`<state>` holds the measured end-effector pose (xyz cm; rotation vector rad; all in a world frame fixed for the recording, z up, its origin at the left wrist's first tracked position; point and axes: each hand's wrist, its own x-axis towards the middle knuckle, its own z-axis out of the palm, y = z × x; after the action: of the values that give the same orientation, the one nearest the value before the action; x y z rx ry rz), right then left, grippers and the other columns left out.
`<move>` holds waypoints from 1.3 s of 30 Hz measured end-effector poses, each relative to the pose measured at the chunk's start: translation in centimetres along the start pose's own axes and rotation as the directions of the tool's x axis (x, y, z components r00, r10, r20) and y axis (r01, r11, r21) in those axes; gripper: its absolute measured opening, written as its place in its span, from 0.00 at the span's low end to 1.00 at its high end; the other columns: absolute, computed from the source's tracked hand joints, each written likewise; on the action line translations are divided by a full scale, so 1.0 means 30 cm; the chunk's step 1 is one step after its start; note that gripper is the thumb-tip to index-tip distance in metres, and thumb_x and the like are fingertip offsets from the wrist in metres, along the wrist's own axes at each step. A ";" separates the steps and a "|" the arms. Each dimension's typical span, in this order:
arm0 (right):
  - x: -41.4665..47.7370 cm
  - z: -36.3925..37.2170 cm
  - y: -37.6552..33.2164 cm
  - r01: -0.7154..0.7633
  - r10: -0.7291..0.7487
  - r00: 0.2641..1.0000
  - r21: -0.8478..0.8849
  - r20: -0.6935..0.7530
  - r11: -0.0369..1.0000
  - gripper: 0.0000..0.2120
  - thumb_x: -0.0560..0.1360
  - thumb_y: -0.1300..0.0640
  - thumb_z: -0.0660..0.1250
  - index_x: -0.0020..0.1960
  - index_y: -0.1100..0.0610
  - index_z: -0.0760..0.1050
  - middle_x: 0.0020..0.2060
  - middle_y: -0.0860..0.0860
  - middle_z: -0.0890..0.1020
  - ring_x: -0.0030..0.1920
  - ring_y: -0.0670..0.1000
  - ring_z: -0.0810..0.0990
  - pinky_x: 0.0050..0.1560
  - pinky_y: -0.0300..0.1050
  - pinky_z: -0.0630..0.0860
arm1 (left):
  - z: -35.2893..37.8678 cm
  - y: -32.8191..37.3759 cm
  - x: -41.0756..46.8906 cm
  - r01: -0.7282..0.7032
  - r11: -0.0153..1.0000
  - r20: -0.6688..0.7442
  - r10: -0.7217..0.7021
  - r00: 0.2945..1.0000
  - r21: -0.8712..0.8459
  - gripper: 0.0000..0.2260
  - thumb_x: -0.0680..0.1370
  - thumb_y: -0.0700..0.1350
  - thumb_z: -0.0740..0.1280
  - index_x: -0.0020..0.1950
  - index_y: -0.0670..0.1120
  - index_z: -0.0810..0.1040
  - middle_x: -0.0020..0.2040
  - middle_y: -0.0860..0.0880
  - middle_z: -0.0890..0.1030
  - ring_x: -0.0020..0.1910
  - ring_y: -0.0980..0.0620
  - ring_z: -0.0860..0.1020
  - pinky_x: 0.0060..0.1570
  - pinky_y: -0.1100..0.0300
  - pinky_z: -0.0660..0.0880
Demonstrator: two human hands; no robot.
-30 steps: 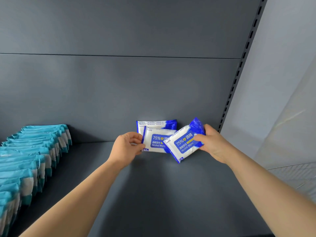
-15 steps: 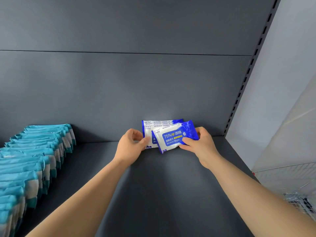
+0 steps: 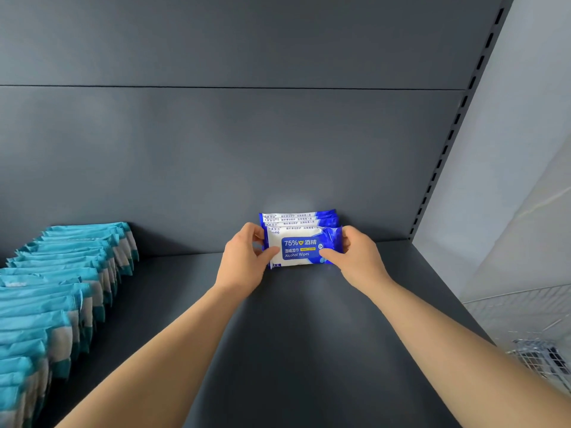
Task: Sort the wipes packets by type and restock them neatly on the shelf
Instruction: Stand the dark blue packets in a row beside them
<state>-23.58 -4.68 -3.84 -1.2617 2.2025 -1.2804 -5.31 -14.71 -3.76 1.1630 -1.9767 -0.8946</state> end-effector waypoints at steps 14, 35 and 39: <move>0.019 -0.068 0.000 -0.173 0.152 0.980 0.168 0.131 0.970 0.11 0.74 0.54 0.70 0.45 0.64 0.80 0.41 0.55 0.85 0.34 0.47 0.81 0.40 0.38 0.77 | -0.027 -0.012 -0.012 -0.029 0.999 0.108 0.028 0.994 0.014 0.18 0.71 0.40 0.75 0.52 0.50 0.69 0.43 0.58 0.75 0.38 0.58 0.77 0.35 0.69 0.69; -0.067 -0.105 -0.037 0.064 -0.083 0.992 -0.198 -0.090 0.978 0.15 0.75 0.51 0.68 0.60 0.55 0.76 0.55 0.48 0.81 0.54 0.47 0.78 0.58 0.44 0.74 | -0.069 0.018 -0.069 -0.147 0.955 -0.006 0.153 0.988 0.257 0.19 0.77 0.48 0.67 0.66 0.48 0.70 0.60 0.51 0.75 0.57 0.51 0.74 0.50 0.58 0.71; -0.174 -0.194 -0.042 0.160 -0.199 0.979 -0.461 -0.036 0.873 0.19 0.78 0.48 0.63 0.67 0.52 0.72 0.62 0.46 0.77 0.52 0.48 0.77 0.56 0.42 0.70 | -0.015 0.116 -0.116 -0.394 0.813 0.043 0.418 0.908 0.429 0.18 0.76 0.47 0.68 0.65 0.45 0.75 0.58 0.47 0.79 0.52 0.42 0.76 0.50 0.52 0.72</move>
<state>-23.52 2.47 -0.42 -1.6423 2.5995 -0.9066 -5.17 -10.38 -1.36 0.9090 -2.3258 -0.2034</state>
